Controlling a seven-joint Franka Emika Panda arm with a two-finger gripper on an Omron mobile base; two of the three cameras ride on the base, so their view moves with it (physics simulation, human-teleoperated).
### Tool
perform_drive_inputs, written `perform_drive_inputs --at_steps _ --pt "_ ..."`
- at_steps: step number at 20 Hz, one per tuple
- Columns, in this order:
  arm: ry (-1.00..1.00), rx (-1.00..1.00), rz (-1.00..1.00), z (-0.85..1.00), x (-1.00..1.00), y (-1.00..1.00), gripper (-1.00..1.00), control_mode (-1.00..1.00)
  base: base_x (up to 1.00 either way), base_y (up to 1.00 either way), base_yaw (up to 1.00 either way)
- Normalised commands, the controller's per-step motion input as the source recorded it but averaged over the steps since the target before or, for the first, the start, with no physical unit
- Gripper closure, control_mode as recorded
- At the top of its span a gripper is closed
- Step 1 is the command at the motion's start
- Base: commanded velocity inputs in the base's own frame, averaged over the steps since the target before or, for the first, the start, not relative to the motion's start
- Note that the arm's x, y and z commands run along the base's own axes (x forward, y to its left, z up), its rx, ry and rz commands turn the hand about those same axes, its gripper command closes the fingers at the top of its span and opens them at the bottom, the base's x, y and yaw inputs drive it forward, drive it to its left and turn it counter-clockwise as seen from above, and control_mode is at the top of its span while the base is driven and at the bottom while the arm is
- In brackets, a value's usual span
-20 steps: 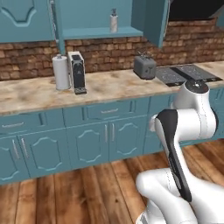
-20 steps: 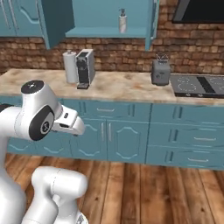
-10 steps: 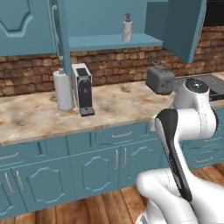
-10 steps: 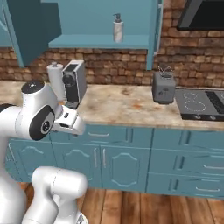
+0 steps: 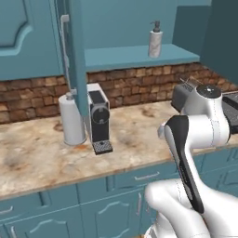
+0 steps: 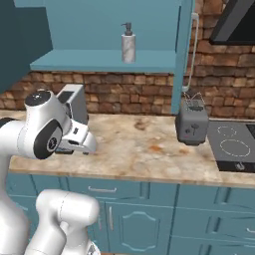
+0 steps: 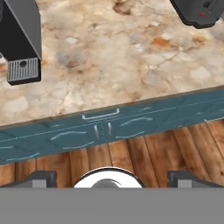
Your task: Locate and retrieve the dish brush and soap dispenser from the cabinet. Place them next to the sink.
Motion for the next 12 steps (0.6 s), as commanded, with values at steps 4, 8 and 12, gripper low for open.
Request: perform_drive_inputs --at_steps 4,8,12 --pt "0.00 0.00 0.00 0.00 0.00 0.00 -1.00 1.00 0.71 0.11 0.00" --pt "0.00 0.00 0.00 0.00 0.00 0.00 -1.00 1.00 0.61 0.02 0.00" --pt "0.00 0.00 0.00 0.00 0.00 0.00 -1.00 1.00 0.35 0.05 0.00"
